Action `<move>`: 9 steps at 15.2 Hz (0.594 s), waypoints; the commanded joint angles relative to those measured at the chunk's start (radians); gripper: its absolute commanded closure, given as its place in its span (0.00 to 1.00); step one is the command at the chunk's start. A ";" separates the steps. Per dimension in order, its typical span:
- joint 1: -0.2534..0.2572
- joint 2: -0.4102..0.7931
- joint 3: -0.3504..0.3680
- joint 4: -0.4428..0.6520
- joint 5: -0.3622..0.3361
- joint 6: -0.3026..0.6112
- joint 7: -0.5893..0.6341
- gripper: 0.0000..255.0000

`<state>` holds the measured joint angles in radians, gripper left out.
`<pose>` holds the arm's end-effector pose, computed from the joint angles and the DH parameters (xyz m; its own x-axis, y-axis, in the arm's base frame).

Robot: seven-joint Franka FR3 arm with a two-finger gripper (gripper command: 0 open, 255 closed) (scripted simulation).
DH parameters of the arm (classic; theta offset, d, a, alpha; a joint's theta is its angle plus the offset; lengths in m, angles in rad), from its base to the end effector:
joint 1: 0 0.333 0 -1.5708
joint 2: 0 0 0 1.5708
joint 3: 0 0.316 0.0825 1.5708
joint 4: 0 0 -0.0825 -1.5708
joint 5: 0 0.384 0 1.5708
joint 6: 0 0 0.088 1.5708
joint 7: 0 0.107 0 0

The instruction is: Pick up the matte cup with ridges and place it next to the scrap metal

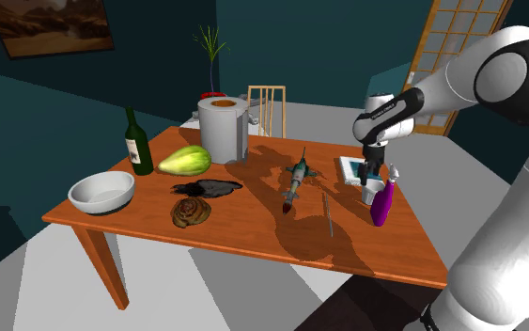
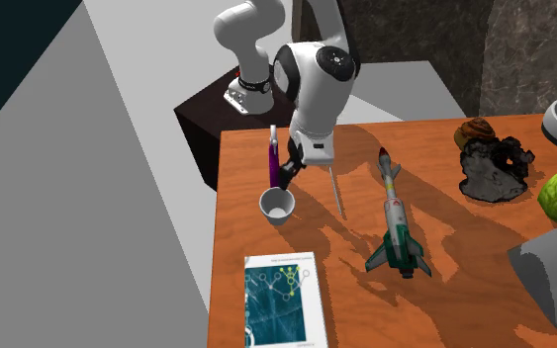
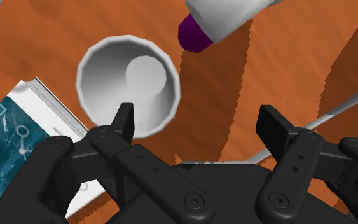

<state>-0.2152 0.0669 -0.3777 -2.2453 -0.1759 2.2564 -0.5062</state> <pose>0.4326 -0.2966 0.3354 0.9915 0.0216 -0.1280 0.0351 -0.9939 0.1050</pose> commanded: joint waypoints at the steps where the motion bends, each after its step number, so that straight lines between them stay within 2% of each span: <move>1: -0.012 0.053 -0.007 0.026 0.016 0.026 -0.027 0.00; 9: -0.027 0.123 -0.007 -0.005 0.037 0.126 -0.043 0.00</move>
<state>-0.2404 0.1826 -0.3849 -2.2494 -0.1415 2.3731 -0.5462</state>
